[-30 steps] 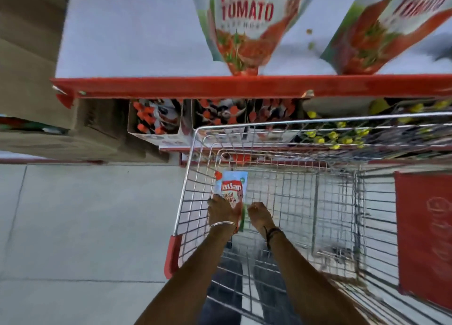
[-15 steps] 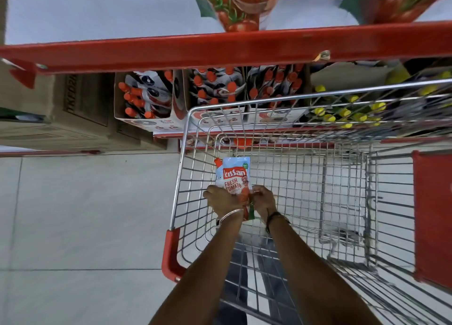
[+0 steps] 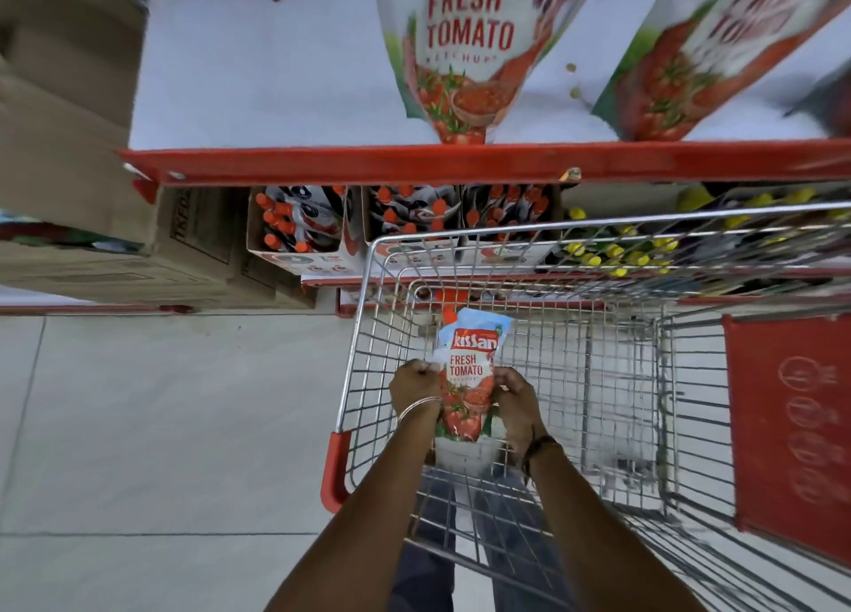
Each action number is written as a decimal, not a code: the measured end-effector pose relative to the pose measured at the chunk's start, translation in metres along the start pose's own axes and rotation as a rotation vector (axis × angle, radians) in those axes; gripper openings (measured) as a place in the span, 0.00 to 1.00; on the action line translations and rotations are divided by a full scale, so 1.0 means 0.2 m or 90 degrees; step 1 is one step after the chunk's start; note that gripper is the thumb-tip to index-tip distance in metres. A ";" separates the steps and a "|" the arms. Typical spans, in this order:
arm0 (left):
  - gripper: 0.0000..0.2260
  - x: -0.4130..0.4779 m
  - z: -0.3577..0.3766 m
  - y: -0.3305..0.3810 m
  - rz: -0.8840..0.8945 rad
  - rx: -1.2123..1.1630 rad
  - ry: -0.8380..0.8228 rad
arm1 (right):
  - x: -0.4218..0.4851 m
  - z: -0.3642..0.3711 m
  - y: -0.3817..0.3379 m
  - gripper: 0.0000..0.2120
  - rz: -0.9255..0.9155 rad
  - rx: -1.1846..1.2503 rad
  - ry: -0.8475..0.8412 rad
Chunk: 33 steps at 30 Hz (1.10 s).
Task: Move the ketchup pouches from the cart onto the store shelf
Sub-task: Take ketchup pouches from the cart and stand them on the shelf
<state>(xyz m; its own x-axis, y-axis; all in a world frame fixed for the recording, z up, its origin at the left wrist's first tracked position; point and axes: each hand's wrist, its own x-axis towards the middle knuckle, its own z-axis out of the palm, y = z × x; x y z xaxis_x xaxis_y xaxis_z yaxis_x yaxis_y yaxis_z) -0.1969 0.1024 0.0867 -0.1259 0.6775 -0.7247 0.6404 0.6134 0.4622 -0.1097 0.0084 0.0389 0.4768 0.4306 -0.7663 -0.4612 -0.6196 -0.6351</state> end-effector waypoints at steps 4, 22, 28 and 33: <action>0.06 -0.14 -0.14 0.05 0.082 -0.060 -0.003 | -0.19 -0.07 -0.20 0.11 -0.073 0.030 -0.014; 0.16 -0.58 -1.13 0.59 0.534 -0.291 0.149 | -1.03 0.18 -1.16 0.06 -0.599 -0.097 -0.024; 0.12 -0.53 -1.40 0.80 0.572 -0.345 0.219 | -1.08 0.49 -1.42 0.09 -0.743 -0.160 0.093; 0.07 -0.40 -1.51 0.96 0.561 -0.337 0.246 | -1.02 0.70 -1.53 0.07 -0.732 -0.125 0.195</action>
<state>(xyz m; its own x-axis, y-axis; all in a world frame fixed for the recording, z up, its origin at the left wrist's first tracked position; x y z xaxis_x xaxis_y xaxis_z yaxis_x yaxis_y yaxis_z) -0.2921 0.2889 0.3866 -0.0715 0.9885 0.1335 0.2280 -0.1141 0.9669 -0.1716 0.2025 0.3762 0.7041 0.6395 0.3087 0.4580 -0.0767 -0.8856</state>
